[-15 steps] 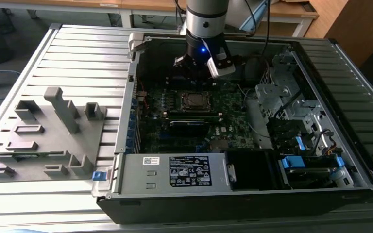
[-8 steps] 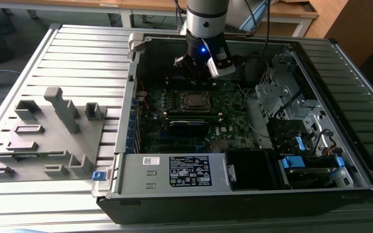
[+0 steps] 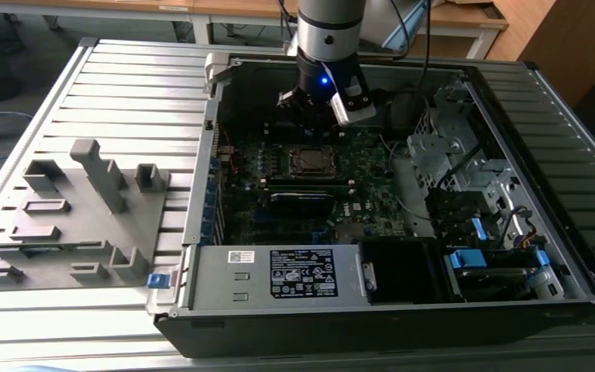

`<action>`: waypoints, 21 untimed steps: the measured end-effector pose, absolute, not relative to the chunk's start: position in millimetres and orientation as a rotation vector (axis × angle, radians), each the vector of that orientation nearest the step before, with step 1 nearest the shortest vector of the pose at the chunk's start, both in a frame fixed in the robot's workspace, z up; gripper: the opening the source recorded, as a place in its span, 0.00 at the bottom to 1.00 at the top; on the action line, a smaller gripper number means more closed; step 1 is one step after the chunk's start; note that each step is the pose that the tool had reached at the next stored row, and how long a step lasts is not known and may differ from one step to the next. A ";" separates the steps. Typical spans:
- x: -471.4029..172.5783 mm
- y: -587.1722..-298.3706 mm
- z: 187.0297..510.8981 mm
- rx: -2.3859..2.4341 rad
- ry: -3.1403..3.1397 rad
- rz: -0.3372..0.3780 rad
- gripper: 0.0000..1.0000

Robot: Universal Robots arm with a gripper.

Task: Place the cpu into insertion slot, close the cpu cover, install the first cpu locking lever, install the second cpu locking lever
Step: 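Install the second cpu locking lever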

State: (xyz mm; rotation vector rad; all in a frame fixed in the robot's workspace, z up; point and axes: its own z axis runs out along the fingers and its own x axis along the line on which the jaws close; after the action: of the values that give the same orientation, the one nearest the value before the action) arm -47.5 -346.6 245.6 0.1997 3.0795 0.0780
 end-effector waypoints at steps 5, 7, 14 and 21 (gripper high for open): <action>-47.5 -346.6 246.4 0.200 3.079 0.078 0.11; -47.5 -346.6 246.4 0.200 3.079 0.078 0.11; -47.5 -346.6 248.7 0.200 3.080 0.078 0.11; -47.5 -346.6 249.8 0.200 3.079 0.078 0.11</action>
State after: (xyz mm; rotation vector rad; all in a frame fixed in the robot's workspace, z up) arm -47.5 -346.6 249.8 0.1997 3.0795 0.0781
